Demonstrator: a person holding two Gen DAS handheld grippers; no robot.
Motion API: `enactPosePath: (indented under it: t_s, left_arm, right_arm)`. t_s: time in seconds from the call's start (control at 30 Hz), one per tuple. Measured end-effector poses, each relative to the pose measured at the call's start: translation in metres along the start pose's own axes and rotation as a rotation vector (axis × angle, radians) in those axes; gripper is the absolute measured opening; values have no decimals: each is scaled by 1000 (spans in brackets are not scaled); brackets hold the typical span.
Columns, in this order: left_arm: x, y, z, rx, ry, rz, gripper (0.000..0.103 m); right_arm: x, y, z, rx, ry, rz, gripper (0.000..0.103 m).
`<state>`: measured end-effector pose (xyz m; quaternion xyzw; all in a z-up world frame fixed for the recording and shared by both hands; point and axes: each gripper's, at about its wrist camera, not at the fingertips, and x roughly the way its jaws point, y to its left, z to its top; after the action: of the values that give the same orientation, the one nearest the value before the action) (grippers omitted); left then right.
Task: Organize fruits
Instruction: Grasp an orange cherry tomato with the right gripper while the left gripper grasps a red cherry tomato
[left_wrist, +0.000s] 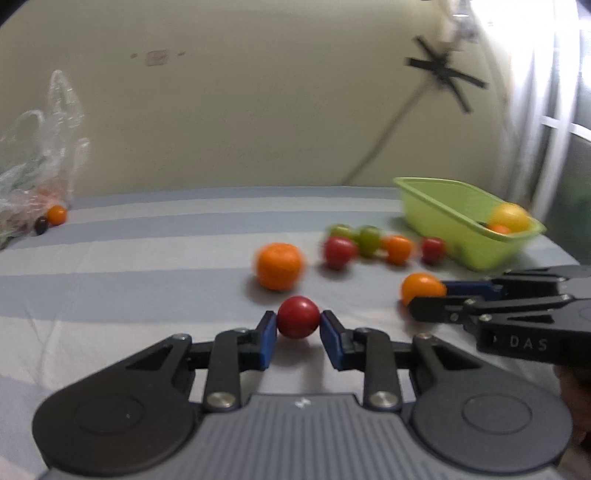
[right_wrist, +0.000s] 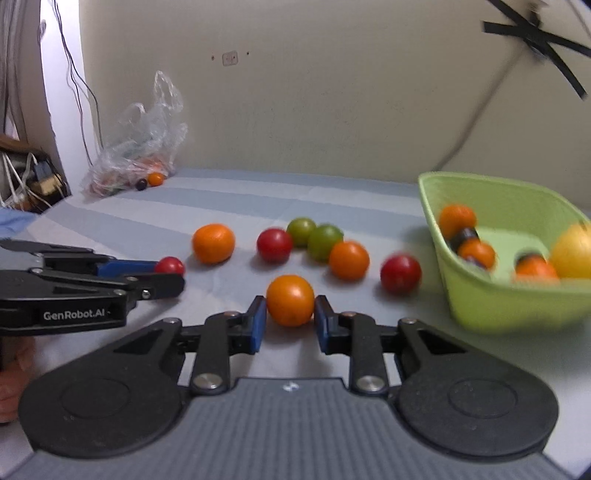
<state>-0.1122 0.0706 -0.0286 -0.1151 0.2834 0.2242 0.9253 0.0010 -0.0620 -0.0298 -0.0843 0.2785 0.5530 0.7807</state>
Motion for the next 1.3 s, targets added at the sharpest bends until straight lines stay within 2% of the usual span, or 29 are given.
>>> enactPosePath:
  t_s: [0.2, 0.33, 0.5, 0.57, 0.7, 1.3]
  left_arm:
    - [-18, -37, -15, 8, 14, -133, 27]
    - [-21, -66, -19, 36, 19, -164, 27]
    - [-17, -90, -21, 79, 22, -101, 28]
    - [-15, -96, -21, 82, 25, -64, 36]
    - [-12, -101, -20, 102, 26, -6, 39]
    - [-11, -100, -20, 97, 17, 28, 42]
  right_arm:
    - [-48, -5, -35, 20, -30, -43, 31]
    - [-74, -14, -50, 47, -66, -112, 31]
    - [-86, -25, -61, 66, -67, -163, 31]
    - [-87, -26, -63, 72, -68, -157, 33]
    - [-83, -21, -63, 47, -56, -154, 36]
    - [-84, -16, -65, 7, -54, -181, 37]
